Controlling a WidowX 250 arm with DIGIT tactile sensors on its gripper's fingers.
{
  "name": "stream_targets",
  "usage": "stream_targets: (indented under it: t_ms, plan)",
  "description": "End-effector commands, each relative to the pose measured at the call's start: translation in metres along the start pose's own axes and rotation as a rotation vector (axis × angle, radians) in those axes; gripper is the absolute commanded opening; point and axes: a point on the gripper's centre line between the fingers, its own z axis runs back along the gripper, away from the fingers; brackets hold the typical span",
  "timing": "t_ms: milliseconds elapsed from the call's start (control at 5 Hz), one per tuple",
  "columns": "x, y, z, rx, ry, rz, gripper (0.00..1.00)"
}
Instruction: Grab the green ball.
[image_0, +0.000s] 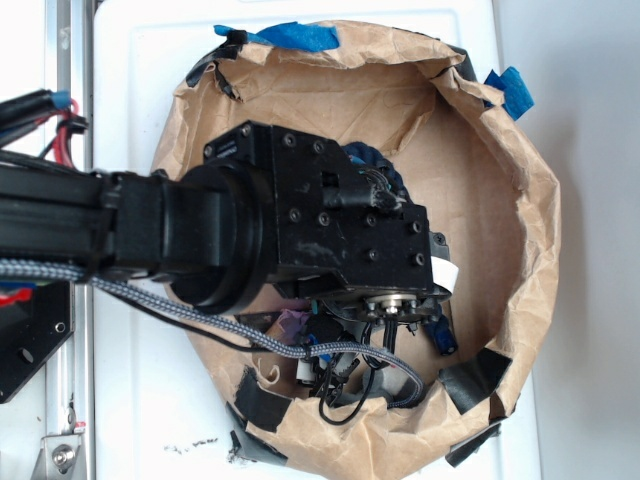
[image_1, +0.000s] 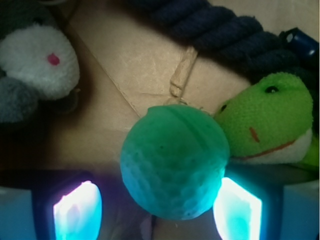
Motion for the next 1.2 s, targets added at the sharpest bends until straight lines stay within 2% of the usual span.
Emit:
stream_targets:
  t_ms: [0,600,1000]
  plan:
    - [0.003,-0.006,0.018,-0.021,-0.056,-0.024,1.00]
    - [0.018,-0.016,0.007,-0.010,-0.077,0.004,1.00]
    - [0.023,-0.018,-0.002,0.027,-0.067,0.001,1.00]
